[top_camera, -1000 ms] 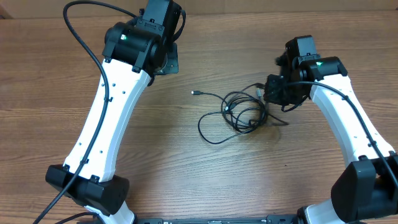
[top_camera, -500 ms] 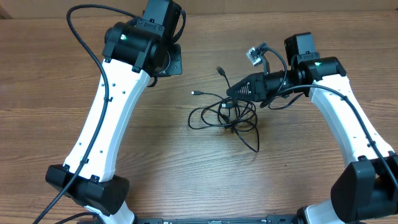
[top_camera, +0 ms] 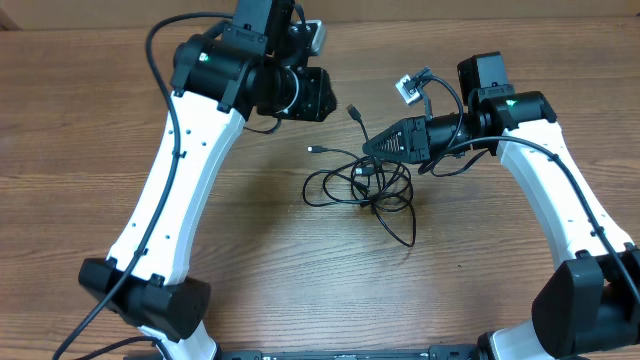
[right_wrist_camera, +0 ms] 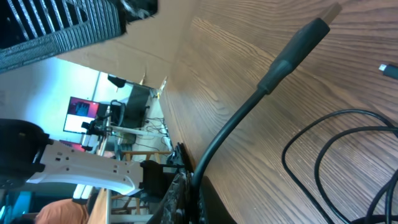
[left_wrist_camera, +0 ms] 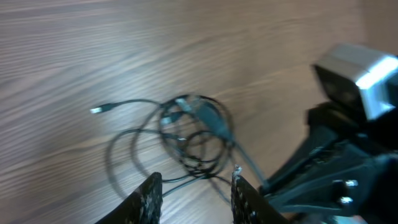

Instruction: Untangle cables

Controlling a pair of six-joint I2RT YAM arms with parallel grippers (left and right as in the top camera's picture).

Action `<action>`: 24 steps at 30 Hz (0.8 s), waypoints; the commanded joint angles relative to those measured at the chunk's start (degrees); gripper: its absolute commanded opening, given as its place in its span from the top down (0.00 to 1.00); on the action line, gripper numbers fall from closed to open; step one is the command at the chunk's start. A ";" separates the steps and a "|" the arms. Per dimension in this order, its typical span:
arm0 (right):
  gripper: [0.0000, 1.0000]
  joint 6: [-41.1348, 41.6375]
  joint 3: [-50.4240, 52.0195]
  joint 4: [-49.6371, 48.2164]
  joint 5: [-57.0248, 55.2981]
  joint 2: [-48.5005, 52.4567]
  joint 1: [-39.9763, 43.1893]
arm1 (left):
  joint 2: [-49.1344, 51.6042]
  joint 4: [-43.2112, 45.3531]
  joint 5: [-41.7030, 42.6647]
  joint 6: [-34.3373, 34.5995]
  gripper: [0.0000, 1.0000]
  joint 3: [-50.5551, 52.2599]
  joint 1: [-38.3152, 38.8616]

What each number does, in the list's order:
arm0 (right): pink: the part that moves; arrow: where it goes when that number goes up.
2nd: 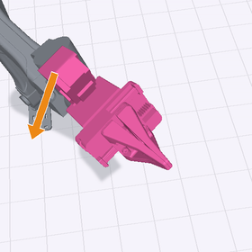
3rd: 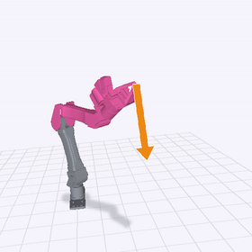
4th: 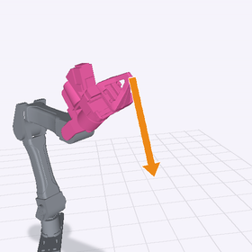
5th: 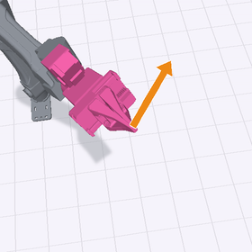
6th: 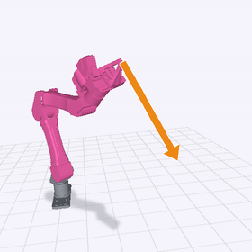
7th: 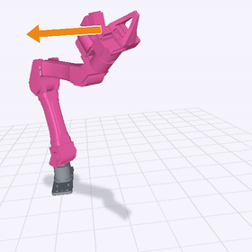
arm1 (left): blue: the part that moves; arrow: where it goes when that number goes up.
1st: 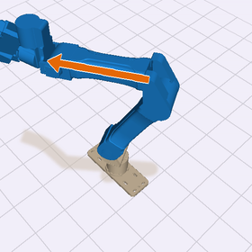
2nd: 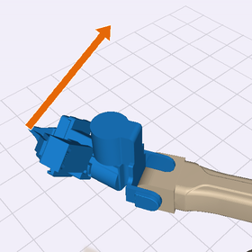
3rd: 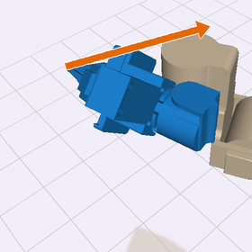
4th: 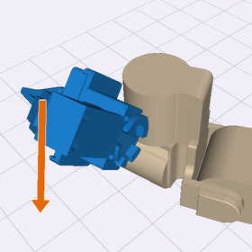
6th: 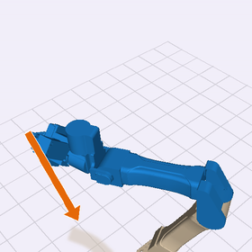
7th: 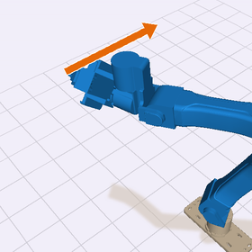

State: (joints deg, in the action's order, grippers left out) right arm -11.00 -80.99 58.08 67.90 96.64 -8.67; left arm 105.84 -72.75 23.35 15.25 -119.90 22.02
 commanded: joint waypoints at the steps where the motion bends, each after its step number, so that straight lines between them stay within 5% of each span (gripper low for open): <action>1: 0.96 -1.09 -0.11 -0.42 4.17 -1.03 -0.04 | 2.49 1.01 9.44 0.98 0.64 -0.37 0.02; 9: 0.96 -1.03 -0.11 -2.54 7.23 -1.03 -0.04 | 5.60 2.23 15.69 19.61 0.69 -0.37 0.00; 16: 0.96 -1.03 -0.11 -3.21 7.23 -1.03 -0.04 | 6.97 6.95 23.32 24.46 0.69 -0.37 0.02; 24: 0.96 -1.01 -0.11 -4.74 7.23 -1.03 -0.04 | 6.99 5.07 22.38 24.96 0.69 -0.37 0.07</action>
State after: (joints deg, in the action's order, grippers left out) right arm -11.42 -80.99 53.95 73.49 96.64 -8.67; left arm 112.01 -67.07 44.69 39.11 -119.90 22.02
